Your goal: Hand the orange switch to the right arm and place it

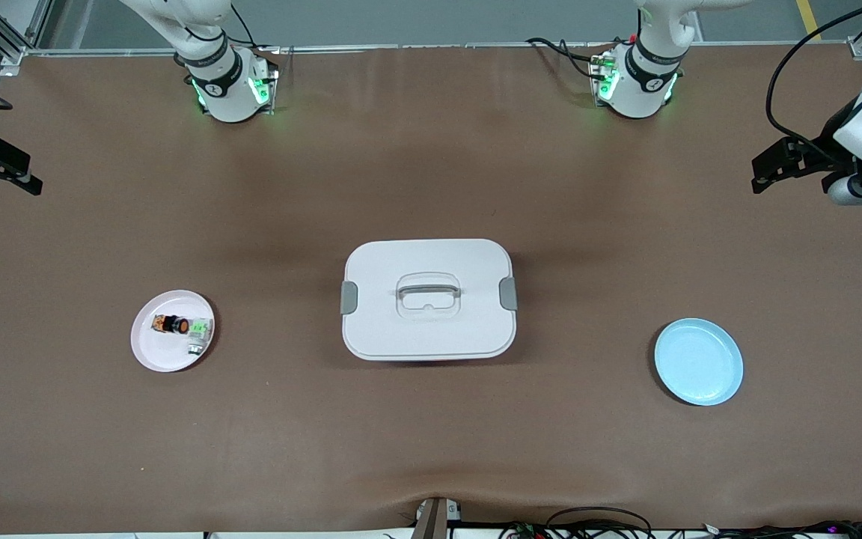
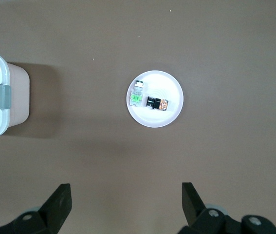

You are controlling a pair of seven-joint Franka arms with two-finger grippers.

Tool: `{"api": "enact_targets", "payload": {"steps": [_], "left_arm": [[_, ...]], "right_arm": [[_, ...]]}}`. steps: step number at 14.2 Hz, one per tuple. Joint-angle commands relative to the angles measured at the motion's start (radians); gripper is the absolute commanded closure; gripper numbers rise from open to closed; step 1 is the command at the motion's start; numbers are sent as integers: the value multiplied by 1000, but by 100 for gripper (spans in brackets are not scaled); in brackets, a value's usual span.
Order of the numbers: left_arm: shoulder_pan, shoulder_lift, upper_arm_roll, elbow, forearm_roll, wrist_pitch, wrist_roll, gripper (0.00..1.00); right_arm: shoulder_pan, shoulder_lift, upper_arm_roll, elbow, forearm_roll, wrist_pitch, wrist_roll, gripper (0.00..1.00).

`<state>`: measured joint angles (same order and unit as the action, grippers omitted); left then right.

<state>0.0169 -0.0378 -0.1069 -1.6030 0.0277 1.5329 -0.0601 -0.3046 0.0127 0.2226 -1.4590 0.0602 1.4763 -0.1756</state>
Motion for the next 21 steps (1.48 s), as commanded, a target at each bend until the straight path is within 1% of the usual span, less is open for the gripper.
{"api": "enact_targets", "payload": {"steps": [1, 2, 3, 9, 12, 17, 21], "left_arm": [[6, -16, 0, -8, -12, -7, 5, 0], [6, -14, 0, -8, -14, -7, 5, 0], [8, -14, 1, -8, -12, -7, 6, 0], [6, -16, 1, -8, -12, -7, 5, 0], [6, -17, 1, -6, -12, -8, 8, 0], [6, -20, 1, -11, -12, -8, 13, 0], [6, -28, 0, -14, -12, -7, 13, 0]], "right_arm": [[224, 12, -229, 23, -13, -37, -7, 0], [322, 12, -335, 22, -11, -39, -5, 0], [366, 12, -385, 20, -8, -40, -5, 0], [369, 10, -385, 5, -11, -50, -10, 0], [381, 0, -384, -21, -56, -34, -8, 0], [378, 0, -385, -38, -57, -33, -8, 0], [354, 1, -378, -40, -56, -33, -7, 0]]}}
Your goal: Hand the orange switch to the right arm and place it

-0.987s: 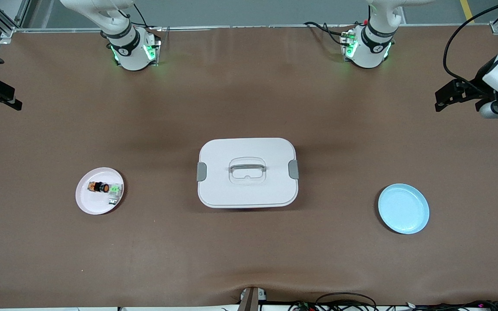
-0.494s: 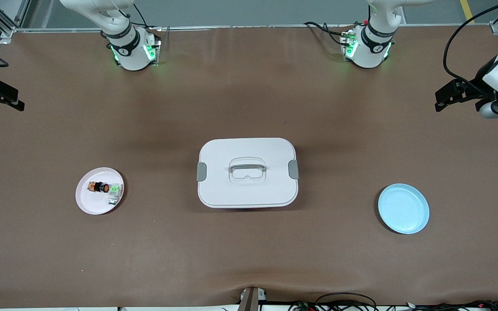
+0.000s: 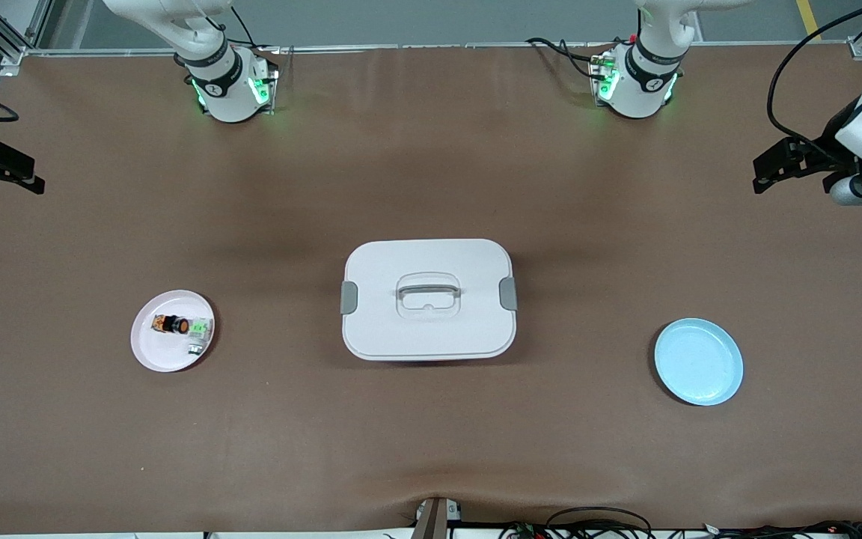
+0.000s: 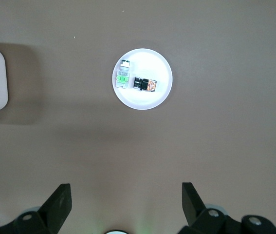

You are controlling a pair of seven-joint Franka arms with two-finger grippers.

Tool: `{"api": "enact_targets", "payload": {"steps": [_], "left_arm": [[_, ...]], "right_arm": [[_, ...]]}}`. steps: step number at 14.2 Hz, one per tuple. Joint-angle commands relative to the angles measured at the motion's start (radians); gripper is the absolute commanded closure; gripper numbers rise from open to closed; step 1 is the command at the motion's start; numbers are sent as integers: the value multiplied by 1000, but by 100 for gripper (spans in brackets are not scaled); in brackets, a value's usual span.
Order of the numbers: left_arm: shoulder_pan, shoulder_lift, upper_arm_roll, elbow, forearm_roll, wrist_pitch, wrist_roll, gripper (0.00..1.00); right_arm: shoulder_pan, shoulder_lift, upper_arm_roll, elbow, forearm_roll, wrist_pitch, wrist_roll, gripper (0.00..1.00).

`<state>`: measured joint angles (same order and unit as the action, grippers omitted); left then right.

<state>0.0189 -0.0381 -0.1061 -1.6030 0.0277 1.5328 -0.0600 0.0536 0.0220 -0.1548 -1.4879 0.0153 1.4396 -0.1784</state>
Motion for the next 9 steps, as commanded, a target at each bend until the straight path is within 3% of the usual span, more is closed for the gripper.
{"api": "enact_targets", "payload": {"steps": [1, 5, 9], "left_arm": [[4, -29, -1, -17, -12, -7, 14, 0], [6, -58, -1, -48, -12, -3, 16, 0], [4, -65, -1, -42, -14, -8, 22, 0]], "right_arm": [[-11, -8, 1, -11, -11, 2, -4, 0], [-79, -10, 76, -25, -11, -4, -3, 0], [-90, -11, 92, -20, 3, -5, 97, 0]]}}
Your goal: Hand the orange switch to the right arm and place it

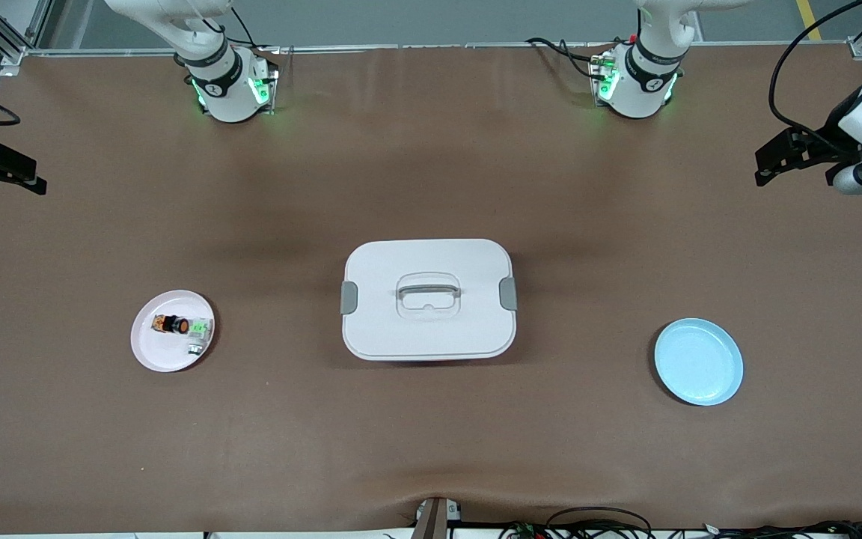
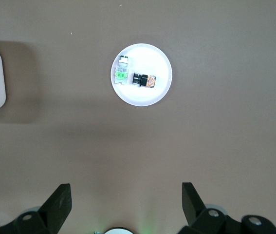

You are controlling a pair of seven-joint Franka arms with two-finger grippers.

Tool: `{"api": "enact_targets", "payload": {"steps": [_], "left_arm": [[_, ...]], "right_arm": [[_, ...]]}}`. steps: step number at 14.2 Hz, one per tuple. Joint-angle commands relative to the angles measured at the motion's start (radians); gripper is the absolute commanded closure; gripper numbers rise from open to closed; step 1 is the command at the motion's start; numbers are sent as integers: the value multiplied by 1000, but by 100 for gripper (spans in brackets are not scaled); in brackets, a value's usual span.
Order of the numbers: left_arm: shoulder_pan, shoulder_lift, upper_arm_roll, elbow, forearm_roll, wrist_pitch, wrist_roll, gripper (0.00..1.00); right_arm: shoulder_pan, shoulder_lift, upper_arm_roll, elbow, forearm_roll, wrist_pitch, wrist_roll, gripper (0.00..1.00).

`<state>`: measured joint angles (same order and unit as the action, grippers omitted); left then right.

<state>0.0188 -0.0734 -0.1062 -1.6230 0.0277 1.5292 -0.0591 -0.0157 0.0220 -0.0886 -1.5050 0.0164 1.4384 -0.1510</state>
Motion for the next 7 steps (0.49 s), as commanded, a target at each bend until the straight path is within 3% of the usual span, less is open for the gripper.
{"api": "enact_targets", "payload": {"steps": [1, 7], "left_arm": [[4, -28, -3, -17, -15, -4, 24, 0], [4, -19, 2, -1, -55, -4, 24, 0]], "right_arm": [[-20, -14, 35, 0, 4, -4, 124, 0], [-18, -20, 43, 3, 5, 2, 133, 0]]}}
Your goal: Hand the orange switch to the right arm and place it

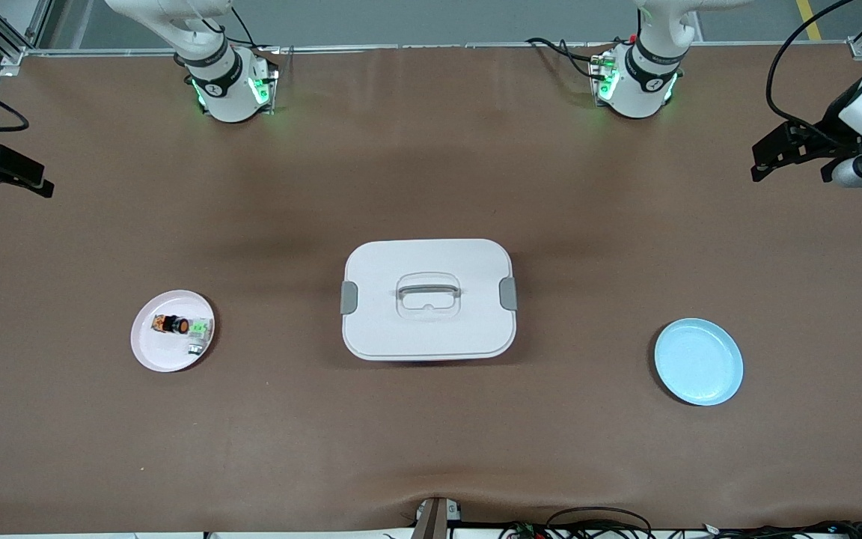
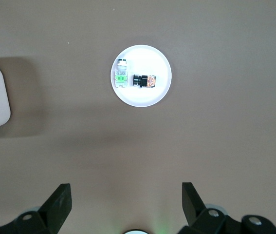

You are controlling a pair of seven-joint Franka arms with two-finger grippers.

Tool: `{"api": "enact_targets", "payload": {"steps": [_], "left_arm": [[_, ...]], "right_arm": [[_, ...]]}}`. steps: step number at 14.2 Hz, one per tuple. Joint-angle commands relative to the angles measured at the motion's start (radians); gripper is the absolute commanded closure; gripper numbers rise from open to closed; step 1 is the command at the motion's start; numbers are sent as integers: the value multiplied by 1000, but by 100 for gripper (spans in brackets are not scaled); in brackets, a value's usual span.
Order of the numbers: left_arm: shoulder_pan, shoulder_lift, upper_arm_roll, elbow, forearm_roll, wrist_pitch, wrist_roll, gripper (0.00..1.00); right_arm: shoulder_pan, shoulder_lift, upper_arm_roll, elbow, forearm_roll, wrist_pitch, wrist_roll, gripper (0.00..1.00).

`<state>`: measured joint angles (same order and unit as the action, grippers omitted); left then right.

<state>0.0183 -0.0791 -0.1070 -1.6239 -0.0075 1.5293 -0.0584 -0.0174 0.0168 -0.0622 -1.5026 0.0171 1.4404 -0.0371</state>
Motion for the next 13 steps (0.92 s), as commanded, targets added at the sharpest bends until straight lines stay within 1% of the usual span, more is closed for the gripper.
{"api": "enact_targets", "payload": {"steps": [1, 13], "left_arm": [[5, -11, 4, -1, -19, -4, 23, 0], [2, -1, 4, 19, 15, -21, 14, 0]], "right_arm": [[-15, -21, 16, -1, 4, 2, 17, 0], [-15, -34, 13, -4, 3, 37, 16, 0]]}}
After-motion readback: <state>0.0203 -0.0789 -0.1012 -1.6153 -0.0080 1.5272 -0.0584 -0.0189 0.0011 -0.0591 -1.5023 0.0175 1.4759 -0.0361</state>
